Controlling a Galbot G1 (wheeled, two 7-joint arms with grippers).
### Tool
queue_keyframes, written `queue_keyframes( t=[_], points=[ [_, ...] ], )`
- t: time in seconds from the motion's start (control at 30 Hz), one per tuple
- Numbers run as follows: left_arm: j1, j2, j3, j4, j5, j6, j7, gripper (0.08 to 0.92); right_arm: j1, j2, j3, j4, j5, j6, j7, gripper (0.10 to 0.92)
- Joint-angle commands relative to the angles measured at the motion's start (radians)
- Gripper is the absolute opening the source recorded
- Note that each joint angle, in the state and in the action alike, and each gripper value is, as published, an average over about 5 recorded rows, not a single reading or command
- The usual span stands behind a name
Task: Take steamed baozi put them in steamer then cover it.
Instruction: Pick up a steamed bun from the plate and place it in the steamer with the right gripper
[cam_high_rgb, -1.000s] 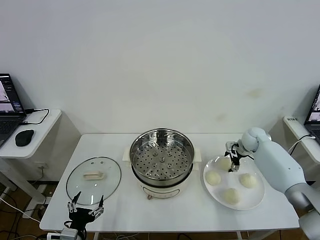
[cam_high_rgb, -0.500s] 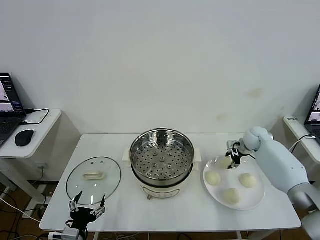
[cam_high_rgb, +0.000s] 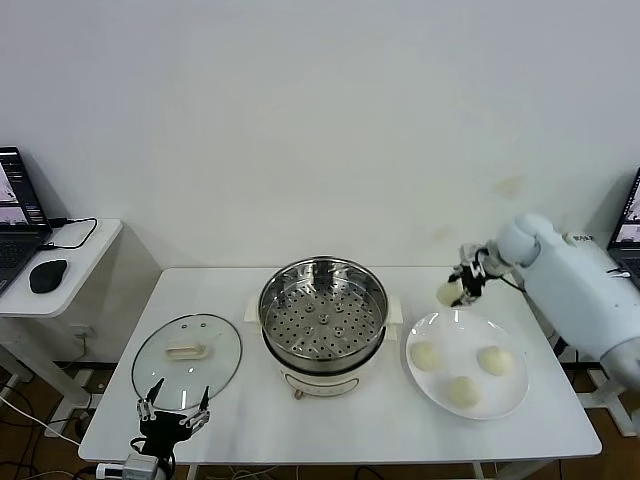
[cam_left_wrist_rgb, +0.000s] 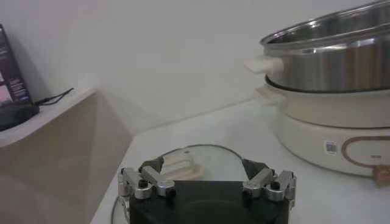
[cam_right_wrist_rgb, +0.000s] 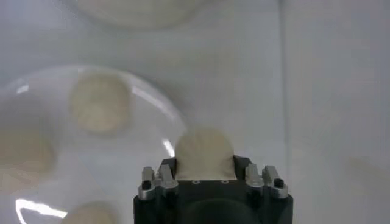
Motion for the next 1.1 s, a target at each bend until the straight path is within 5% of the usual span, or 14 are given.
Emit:
queue_keyframes(
  t=[0.03, 0.33, 0.77, 1.1],
  points=[
    [-0.005, 0.005, -0.005, 0.002, -0.002, -0.006, -0.013, 0.823, 0.296, 0.233, -0.138, -0.196, 0.149, 0.172, -0.083, 0.584],
    [-0.006, 0.012, -0.016, 0.009, -0.006, -0.015, -0.028, 0.823, 0.368, 0.417, -0.287, -0.150, 0.112, 0.426, -0.111, 0.583],
    [0.005, -0.005, -0.026, 0.002, -0.001, -0.016, -0.034, 0.823, 0.311, 0.421, -0.395, 0.041, -0.133, 0.719, -0.024, 0.585],
    [0.012, -0.015, -0.032, 0.009, 0.005, -0.014, -0.034, 0.823, 0.294, 0.438, -0.467, 0.035, -0.224, 0.862, 0.112, 0.585]
  ],
)
